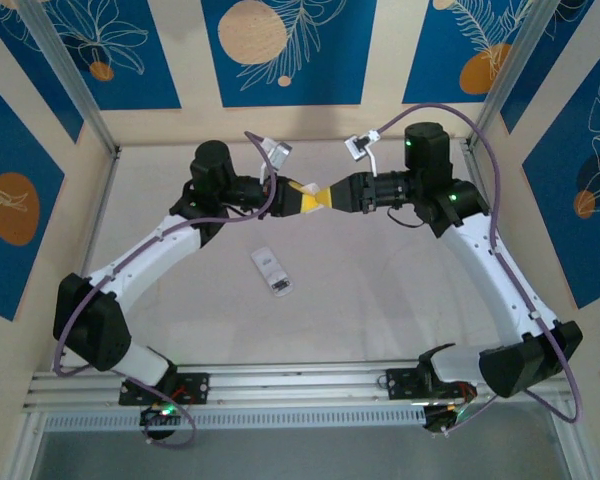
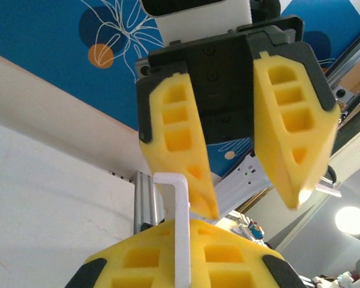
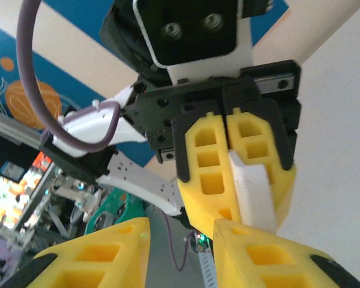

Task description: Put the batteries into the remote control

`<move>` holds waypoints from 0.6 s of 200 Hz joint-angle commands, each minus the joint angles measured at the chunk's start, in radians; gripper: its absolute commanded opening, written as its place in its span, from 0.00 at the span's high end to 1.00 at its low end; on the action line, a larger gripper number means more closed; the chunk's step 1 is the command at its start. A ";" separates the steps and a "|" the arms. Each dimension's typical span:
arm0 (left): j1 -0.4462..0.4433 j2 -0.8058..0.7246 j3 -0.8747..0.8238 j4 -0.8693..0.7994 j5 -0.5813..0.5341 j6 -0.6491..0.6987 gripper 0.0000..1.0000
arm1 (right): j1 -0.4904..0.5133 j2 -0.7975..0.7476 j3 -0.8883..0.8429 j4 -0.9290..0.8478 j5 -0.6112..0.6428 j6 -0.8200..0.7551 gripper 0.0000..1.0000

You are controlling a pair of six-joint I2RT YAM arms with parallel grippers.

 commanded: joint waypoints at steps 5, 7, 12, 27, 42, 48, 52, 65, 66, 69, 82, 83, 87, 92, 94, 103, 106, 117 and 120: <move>-0.004 -0.022 0.005 0.032 0.023 -0.024 1.00 | 0.021 0.019 0.036 -0.051 -0.030 -0.043 0.68; -0.004 -0.024 0.006 0.033 0.024 -0.025 1.00 | 0.023 0.018 0.037 -0.053 -0.026 -0.044 0.67; -0.003 -0.026 0.002 0.037 0.029 -0.028 1.00 | 0.021 0.018 0.038 -0.058 -0.016 -0.047 0.63; -0.004 -0.034 -0.003 0.044 0.037 -0.035 1.00 | 0.011 0.014 0.036 -0.066 0.022 -0.049 0.54; -0.003 -0.037 -0.004 0.046 0.046 -0.037 1.00 | -0.022 -0.003 0.025 -0.051 0.045 -0.028 0.53; -0.004 -0.038 -0.003 0.047 0.049 -0.039 1.00 | -0.039 -0.013 0.014 -0.029 0.044 -0.011 0.53; -0.003 -0.039 -0.003 0.047 0.051 -0.041 1.00 | -0.053 -0.018 0.008 -0.015 0.043 0.001 0.52; -0.003 -0.037 0.001 0.050 0.058 -0.047 1.00 | -0.075 -0.028 -0.010 0.006 0.051 0.020 0.50; -0.004 -0.037 0.002 0.051 0.058 -0.048 1.00 | -0.076 -0.027 -0.010 0.004 0.052 0.019 0.50; -0.005 -0.036 0.003 0.053 0.059 -0.049 1.00 | -0.077 -0.026 -0.008 0.000 0.054 0.014 0.50; -0.005 -0.037 0.006 0.061 0.068 -0.058 1.00 | -0.077 -0.011 0.006 -0.031 0.065 0.000 0.49; -0.005 -0.037 0.006 0.062 0.068 -0.057 1.00 | -0.078 -0.009 0.006 -0.034 0.065 -0.001 0.49; -0.007 -0.035 0.007 0.062 0.069 -0.059 1.00 | -0.077 -0.005 0.006 -0.034 0.063 0.000 0.48; -0.007 -0.035 0.007 0.062 0.071 -0.060 1.00 | -0.075 0.001 0.007 -0.035 0.058 0.001 0.49; -0.007 -0.035 0.008 0.062 0.071 -0.060 1.00 | -0.073 0.003 0.007 -0.035 0.055 0.002 0.49; -0.008 -0.032 0.009 0.062 0.070 -0.060 1.00 | -0.060 0.014 0.014 -0.040 0.056 0.000 0.49; -0.008 -0.031 0.009 0.062 0.072 -0.060 1.00 | -0.055 0.018 0.017 -0.042 0.051 -0.003 0.49; -0.007 -0.028 0.010 0.062 0.070 -0.060 1.00 | -0.035 0.029 0.027 -0.045 0.034 -0.012 0.50; -0.008 -0.027 0.010 0.062 0.069 -0.059 1.00 | -0.030 0.030 0.030 -0.046 0.034 -0.015 0.51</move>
